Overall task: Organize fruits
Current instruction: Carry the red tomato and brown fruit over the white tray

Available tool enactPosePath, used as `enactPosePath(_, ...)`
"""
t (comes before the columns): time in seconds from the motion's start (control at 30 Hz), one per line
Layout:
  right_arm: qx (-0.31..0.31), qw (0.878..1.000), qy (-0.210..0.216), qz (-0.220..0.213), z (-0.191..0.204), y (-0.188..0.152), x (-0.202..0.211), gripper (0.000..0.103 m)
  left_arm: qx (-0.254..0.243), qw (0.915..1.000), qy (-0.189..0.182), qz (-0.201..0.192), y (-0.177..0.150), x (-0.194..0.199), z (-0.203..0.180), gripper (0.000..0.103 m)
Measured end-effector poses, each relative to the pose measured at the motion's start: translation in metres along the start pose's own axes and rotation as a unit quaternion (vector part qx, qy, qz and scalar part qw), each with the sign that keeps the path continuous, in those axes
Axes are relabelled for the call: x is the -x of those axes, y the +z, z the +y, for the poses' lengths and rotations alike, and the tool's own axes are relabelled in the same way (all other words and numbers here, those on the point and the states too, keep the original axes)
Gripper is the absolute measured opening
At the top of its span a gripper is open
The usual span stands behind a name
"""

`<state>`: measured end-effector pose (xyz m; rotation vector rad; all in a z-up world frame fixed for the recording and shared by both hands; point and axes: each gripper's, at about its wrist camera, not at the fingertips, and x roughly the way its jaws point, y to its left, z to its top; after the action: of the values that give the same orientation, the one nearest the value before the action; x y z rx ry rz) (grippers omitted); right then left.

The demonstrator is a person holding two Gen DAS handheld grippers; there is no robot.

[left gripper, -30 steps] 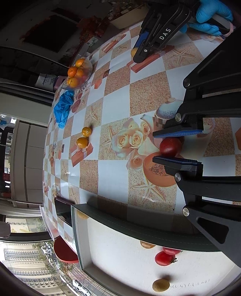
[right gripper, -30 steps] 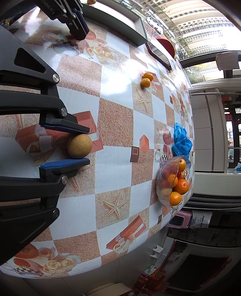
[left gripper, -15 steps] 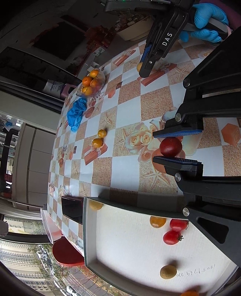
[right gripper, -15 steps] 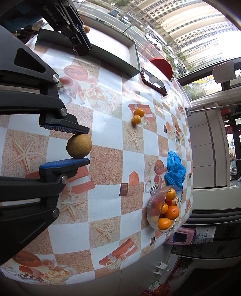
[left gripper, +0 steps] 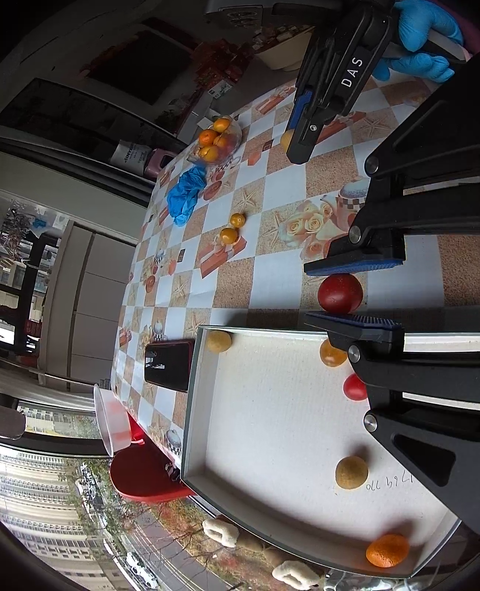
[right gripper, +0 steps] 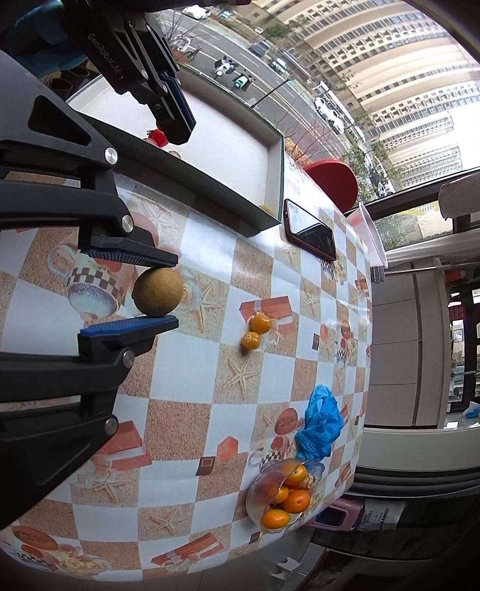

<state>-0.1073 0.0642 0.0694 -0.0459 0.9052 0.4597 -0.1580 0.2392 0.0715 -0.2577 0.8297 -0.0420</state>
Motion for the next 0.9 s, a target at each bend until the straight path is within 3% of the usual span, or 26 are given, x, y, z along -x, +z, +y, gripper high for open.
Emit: enactPosePath(0.9,0.107,0.993,0.047,0.035,0.121,0.024,-0.049,0.029,0.057,0.997,0.046,-0.025,0.005,0.013,0.092,0.021)
